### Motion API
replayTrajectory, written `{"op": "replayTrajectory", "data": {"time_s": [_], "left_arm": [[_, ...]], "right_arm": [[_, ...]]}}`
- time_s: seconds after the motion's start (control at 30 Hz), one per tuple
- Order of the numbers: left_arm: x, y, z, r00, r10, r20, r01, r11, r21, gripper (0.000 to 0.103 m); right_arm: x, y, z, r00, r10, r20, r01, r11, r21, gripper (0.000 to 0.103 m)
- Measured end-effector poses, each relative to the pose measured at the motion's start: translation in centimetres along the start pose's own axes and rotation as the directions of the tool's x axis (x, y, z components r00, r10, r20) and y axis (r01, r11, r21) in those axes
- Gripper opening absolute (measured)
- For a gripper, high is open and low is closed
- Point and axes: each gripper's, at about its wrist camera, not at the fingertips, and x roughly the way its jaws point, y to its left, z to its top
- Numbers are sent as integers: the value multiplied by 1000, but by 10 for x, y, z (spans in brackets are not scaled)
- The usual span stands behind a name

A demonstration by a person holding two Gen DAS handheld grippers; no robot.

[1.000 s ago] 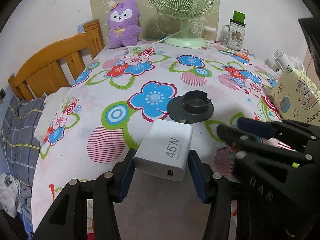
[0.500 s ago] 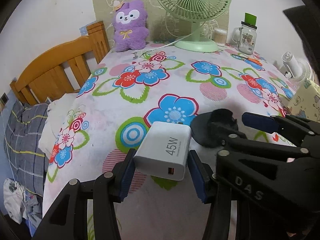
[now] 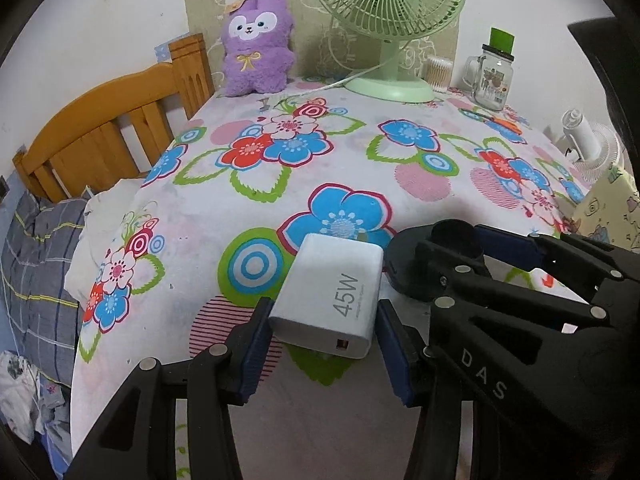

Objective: Organize rigid objects
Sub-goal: 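Carry the charger and black cup toward the patterned box with both grippers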

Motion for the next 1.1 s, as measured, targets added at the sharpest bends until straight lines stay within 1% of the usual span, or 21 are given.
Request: {"op": "replayTrajectory", "data": {"time_s": [0.47,0.67,0.77,0.9,0.93,0.97,1.1], "left_arm": [[-34,-30,-9,998,-4,58,2,999,33,51],[-47,-43,-16,998,-10,70,7,999,43,50],[-48,-48,-22,998,-9,66,7,999,36,51],[-41,-53,-34,999,-23,30,22,1000,22,51],[-39,-55,-36,999,-27,25,26,999,23,53],[-38,-57,-38,999,-29,22,28,999,25,53],[-35,-63,-42,1000,-4,20,3,999,41,54]], "right_arm": [[-48,-20,-20,998,-27,63,25,999,27,44],[-64,-28,-32,996,-34,77,31,999,40,44],[-67,-31,-40,997,-38,73,35,999,38,44],[-64,-32,-53,998,-37,45,36,999,35,44],[-63,-33,-55,999,-35,38,34,999,37,44],[-61,-34,-58,999,-35,31,34,999,40,44],[-58,-37,-63,999,-44,23,43,998,45,44]]}}
